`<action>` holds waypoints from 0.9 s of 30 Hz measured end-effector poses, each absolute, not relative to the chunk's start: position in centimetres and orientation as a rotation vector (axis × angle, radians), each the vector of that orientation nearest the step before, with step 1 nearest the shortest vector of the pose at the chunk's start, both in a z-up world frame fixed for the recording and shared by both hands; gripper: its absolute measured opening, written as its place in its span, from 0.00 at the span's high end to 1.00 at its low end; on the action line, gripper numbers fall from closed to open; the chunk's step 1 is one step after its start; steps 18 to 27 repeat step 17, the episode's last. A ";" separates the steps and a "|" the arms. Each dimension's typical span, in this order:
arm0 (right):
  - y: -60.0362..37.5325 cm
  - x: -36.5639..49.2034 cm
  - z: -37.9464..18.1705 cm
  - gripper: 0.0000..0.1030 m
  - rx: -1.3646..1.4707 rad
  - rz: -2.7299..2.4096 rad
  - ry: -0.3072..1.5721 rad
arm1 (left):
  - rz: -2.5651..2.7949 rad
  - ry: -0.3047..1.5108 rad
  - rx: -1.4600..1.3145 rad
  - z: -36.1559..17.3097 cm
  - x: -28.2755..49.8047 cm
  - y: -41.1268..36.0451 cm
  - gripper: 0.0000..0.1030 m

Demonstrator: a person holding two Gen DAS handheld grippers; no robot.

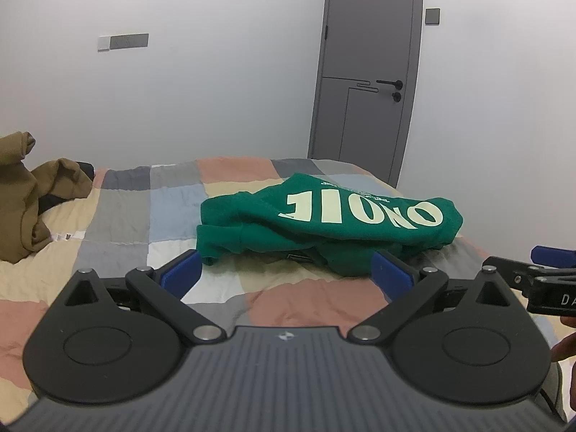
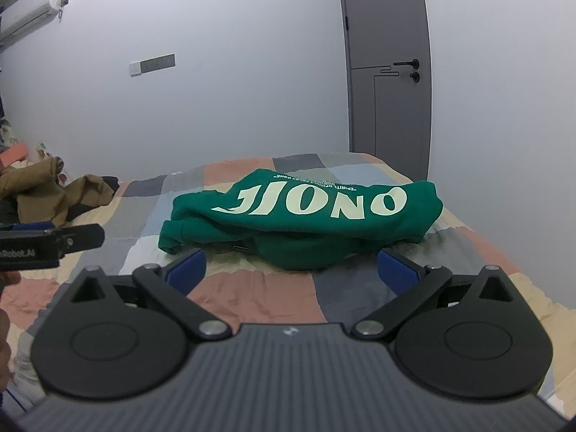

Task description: Fold large clothes

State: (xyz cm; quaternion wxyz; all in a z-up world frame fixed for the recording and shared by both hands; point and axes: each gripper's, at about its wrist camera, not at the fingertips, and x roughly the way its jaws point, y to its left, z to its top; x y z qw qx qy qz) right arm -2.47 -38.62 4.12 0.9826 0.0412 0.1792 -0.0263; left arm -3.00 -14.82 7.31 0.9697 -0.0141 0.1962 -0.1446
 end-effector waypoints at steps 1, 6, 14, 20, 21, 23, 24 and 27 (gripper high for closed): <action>-38.6 -2.5 4.2 0.00 0.084 -0.055 0.360 | -0.294 0.397 -0.029 7.3 -3.1 -14.8 0.01; -38.7 -2.7 4.2 0.00 0.089 -0.057 0.362 | -0.290 0.397 -0.029 7.3 -3.0 -14.8 0.01; -38.3 -3.3 4.3 0.00 0.097 -0.071 0.367 | -0.297 0.393 -0.041 7.7 -3.6 -14.5 0.01; -38.3 -3.4 4.4 0.00 0.097 -0.073 0.367 | -0.302 0.389 -0.043 7.9 -3.7 -14.4 0.01; -38.3 -3.4 4.4 0.00 0.097 -0.073 0.367 | -0.302 0.389 -0.043 7.9 -3.7 -14.4 0.01; -38.3 -3.4 4.4 0.00 0.097 -0.073 0.367 | -0.302 0.389 -0.043 7.9 -3.7 -14.4 0.01; -38.3 -3.4 4.4 0.00 0.097 -0.073 0.367 | -0.302 0.389 -0.043 7.9 -3.7 -14.4 0.01; -38.3 -3.4 4.4 0.00 0.097 -0.073 0.367 | -0.302 0.389 -0.043 7.9 -3.7 -14.4 0.01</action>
